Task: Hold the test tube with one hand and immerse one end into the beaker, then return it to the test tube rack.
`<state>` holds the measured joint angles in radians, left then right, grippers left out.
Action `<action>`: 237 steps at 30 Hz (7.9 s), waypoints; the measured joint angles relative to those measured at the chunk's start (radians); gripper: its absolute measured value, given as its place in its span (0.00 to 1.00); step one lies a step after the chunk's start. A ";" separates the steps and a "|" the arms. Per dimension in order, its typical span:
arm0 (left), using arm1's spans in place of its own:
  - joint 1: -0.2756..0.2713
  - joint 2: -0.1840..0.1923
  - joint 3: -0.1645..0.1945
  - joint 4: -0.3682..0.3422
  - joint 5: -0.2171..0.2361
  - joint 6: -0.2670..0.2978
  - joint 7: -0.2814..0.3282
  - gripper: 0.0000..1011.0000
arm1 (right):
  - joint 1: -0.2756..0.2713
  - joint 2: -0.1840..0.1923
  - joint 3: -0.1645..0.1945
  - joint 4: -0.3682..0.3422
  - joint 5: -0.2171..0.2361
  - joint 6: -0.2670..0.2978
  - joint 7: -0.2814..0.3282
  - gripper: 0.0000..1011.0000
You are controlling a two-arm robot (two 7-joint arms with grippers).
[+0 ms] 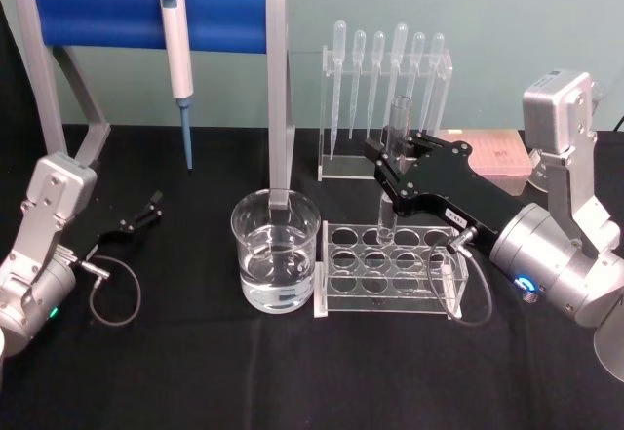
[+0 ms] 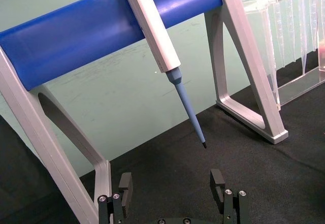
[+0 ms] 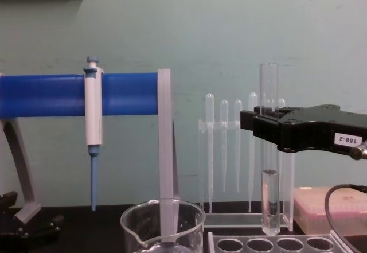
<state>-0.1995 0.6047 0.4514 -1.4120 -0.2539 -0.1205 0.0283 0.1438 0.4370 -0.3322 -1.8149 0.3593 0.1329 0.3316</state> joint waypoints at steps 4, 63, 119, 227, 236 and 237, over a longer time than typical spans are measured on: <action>0.000 0.000 0.000 0.000 0.000 0.000 0.000 0.99 | 0.000 0.000 0.000 0.000 0.000 0.000 0.000 0.22; 0.000 0.000 0.000 0.000 0.000 0.000 0.000 0.99 | 0.000 0.000 0.000 0.000 0.000 0.001 0.000 0.22; 0.000 0.000 0.000 0.000 0.000 0.000 0.000 0.99 | 0.185 -0.124 -0.119 0.108 -0.033 0.029 0.025 0.22; 0.000 0.000 0.000 0.000 0.000 0.000 0.000 0.99 | 0.155 -0.266 -0.181 0.379 -0.137 -0.090 0.023 0.22; 0.000 0.000 0.000 0.000 0.000 0.000 0.000 0.99 | 0.155 -0.266 -0.181 0.379 -0.137 -0.090 0.023 0.22; 0.000 0.000 0.000 0.000 0.000 0.000 0.000 0.99 | 0.155 -0.266 -0.181 0.379 -0.137 -0.090 0.023 0.22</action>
<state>-0.1995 0.6047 0.4514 -1.4120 -0.2539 -0.1205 0.0283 0.2986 0.1709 -0.5132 -1.4354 0.2219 0.0430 0.3548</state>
